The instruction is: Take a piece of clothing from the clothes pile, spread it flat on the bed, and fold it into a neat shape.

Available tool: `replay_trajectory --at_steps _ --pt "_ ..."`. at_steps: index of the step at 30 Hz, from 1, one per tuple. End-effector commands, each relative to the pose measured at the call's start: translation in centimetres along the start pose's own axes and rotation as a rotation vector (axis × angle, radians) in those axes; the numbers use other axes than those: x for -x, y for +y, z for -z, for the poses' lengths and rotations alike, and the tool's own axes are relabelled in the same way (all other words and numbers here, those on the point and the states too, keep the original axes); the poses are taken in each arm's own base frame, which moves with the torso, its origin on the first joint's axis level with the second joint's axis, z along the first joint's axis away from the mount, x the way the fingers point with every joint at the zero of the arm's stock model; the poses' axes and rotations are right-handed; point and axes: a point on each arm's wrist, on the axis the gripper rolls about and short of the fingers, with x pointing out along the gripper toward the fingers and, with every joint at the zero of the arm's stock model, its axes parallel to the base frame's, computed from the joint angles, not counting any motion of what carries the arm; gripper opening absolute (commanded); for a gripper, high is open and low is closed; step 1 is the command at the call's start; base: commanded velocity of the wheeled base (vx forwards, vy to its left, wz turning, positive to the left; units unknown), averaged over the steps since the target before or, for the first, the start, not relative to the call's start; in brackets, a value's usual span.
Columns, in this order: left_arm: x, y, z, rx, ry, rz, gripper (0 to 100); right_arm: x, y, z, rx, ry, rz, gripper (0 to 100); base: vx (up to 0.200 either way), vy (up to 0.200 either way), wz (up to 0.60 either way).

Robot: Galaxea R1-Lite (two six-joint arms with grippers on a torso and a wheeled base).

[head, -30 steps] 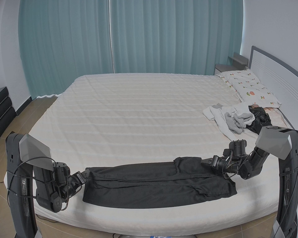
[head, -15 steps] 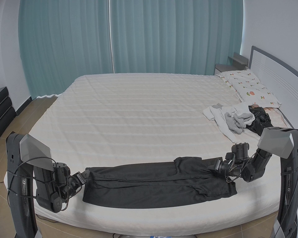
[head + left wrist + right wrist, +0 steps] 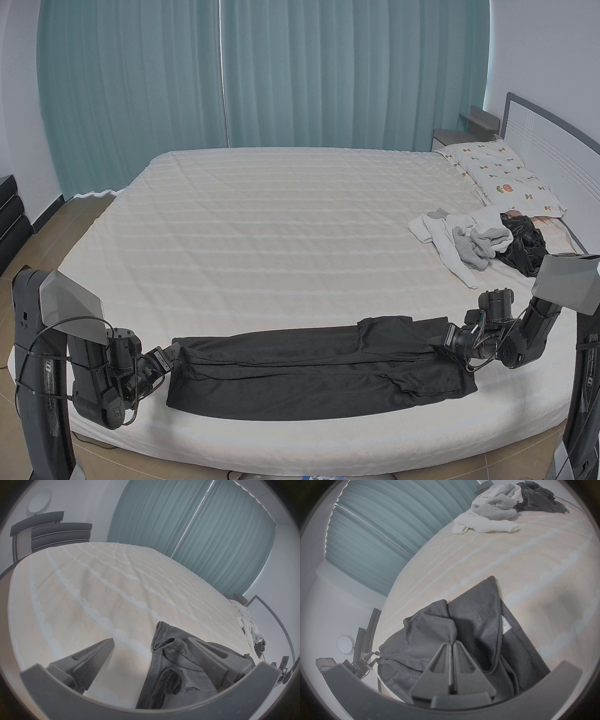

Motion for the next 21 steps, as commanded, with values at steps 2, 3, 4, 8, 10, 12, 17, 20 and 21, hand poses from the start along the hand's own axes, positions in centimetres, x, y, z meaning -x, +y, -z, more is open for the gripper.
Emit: replay_trajectory --at_steps 2,3,4,8,10,12,17,20,21 --pt "0.0 -0.1 -0.2 0.002 -0.014 0.01 100 0.9 -0.2 0.3 -0.006 0.012 0.005 0 0.0 0.0 0.0" --pt "0.0 -0.1 -0.2 0.002 -0.014 0.01 100 0.9 -0.2 0.3 -0.006 0.012 0.005 0 0.0 0.0 0.0" --pt "0.0 -0.1 -0.2 0.002 -0.016 0.011 100 0.9 -0.2 0.4 -0.008 0.012 0.008 0 0.0 0.0 0.0" --pt "0.1 -0.1 -0.2 0.003 -0.016 0.01 100 1.0 -0.2 0.5 -0.004 0.016 0.011 0 0.0 0.0 0.0" --pt "0.1 -0.1 -0.2 0.003 -0.016 0.01 100 1.0 -0.3 0.5 -0.003 0.017 0.012 0 0.0 0.0 0.0" --pt "0.1 -0.1 -0.2 0.002 -0.015 0.009 100 1.4 -0.2 0.7 0.003 0.022 0.015 0 0.0 0.0 0.0" --pt "0.1 -0.1 -0.2 0.002 -0.015 0.009 100 1.9 -0.2 1.1 0.017 0.031 0.019 0 0.0 0.0 0.0" --pt "0.1 -0.2 -0.2 0.0 -0.017 0.012 100 1.6 -0.3 0.9 0.016 0.026 0.021 100 0.0 0.0 0.0" --pt "0.1 -0.2 -0.2 0.0 -0.015 0.014 100 1.6 -0.3 0.9 0.017 0.024 0.021 100 0.0 0.0 0.0"
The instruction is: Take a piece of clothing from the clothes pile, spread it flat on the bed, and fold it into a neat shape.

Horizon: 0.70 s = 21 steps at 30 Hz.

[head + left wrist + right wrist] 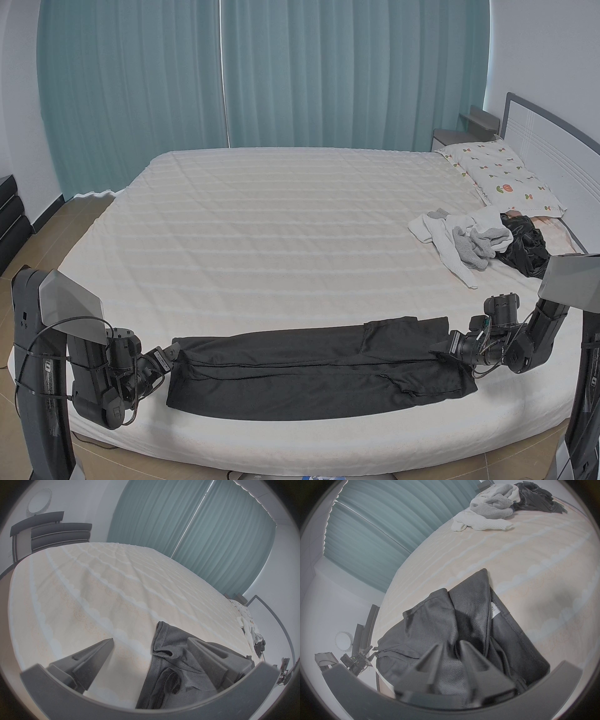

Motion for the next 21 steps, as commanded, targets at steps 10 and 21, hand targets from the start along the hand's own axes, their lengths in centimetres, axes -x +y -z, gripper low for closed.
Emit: replay_trajectory --at_steps 10,21 --pt "0.4 -2.3 -3.0 -0.032 0.006 0.138 100 4.0 0.7 -0.5 -0.05 -0.064 0.001 100 0.0 0.0 0.0" --pt "-2.1 -3.4 -4.0 -0.278 0.185 0.12 100 7.1 0.7 2.5 -0.033 -0.116 -0.026 100 0.0 0.0 0.0"
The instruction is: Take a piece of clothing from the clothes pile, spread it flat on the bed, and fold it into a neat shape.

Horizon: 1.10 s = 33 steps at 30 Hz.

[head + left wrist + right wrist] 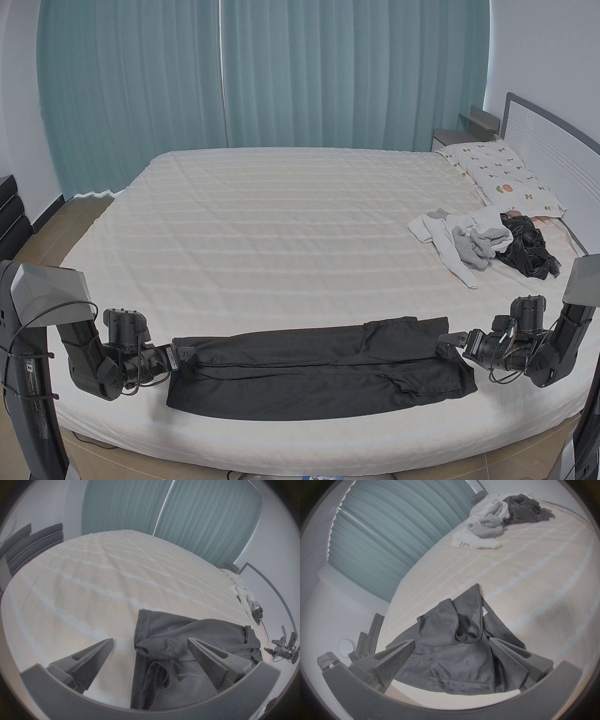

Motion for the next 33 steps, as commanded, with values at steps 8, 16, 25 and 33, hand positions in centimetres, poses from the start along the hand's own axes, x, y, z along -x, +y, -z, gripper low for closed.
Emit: replay_trajectory --at_steps 8,16,25,33 --pt "-1.1 -2.0 -1.9 -0.098 0.031 0.046 100 1.8 -0.1 1.4 -0.001 -0.007 -0.01 100 0.0 0.0 0.0" --pt "-1.9 -2.2 -0.8 -0.18 0.066 0.036 100 1.8 0.1 1.5 -0.01 -0.002 -0.018 100 0.0 0.0 0.0" --pt "-1.4 -1.7 -0.2 -0.189 0.126 -0.006 100 1.6 0.0 1.6 -0.032 0.006 -0.013 100 0.0 0.0 0.0" --pt "-1.6 -2.0 0.1 -0.227 0.136 -0.001 100 1.5 0.0 1.8 -0.031 0.013 -0.014 100 0.0 0.0 0.0"
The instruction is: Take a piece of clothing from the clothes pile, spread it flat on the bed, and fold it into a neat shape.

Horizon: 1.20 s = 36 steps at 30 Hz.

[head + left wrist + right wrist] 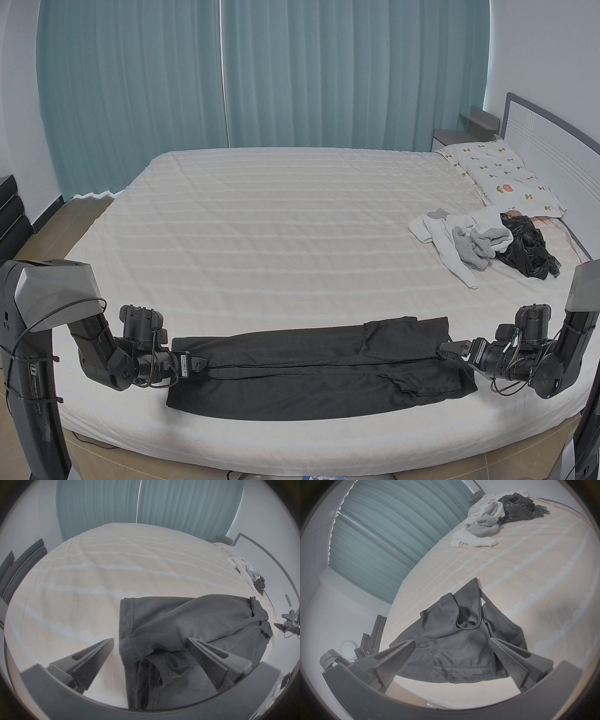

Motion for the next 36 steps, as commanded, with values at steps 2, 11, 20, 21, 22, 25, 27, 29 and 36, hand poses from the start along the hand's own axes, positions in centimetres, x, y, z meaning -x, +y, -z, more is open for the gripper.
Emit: replay_trajectory --at_steps 2,11,20,21,22,25,27,29,36 --pt "-0.3 -0.9 0.2 -0.02 0.009 0.017 100 -0.2 0.0 0.2 0.0 0.01 0.001 100 0.0 0.0 0.0" --pt "-0.5 -1.3 0.7 -0.031 0.023 0.024 0 -0.2 -0.1 0.4 -0.003 0.019 0.003 100 0.0 0.0 0.0" --pt "-0.1 -0.8 0.4 -0.018 0.013 0.013 0 0.0 -0.2 0.7 -0.008 0.029 0.012 100 0.0 0.0 0.0" --pt "0.1 -0.7 0.2 -0.015 0.004 0.011 0 0.1 -0.2 0.7 -0.009 0.03 0.012 100 0.0 0.0 0.0" --pt "0.2 -0.6 0.1 -0.014 0.003 0.01 0 0.1 -0.2 0.7 -0.009 0.029 0.013 100 0.0 0.0 0.0" --pt "0.8 -0.2 -0.6 -0.001 -0.024 0.004 0 0.1 -0.3 0.9 -0.013 0.034 0.018 100 0.0 0.0 0.0" --pt "0.9 -0.1 -0.6 0.005 -0.024 0.002 0 0.1 -0.3 0.9 -0.013 0.034 0.018 100 0.0 0.0 0.0" --pt "1.0 0.0 -0.3 0.007 -0.015 0.0 0 0.2 -0.3 0.9 -0.013 0.034 0.018 100 0.0 0.0 0.0" --pt "1.4 0.1 -0.3 0.013 -0.017 -0.005 0 0.4 -0.4 1.1 -0.017 0.039 0.023 100 -0.029 0.0 0.0"
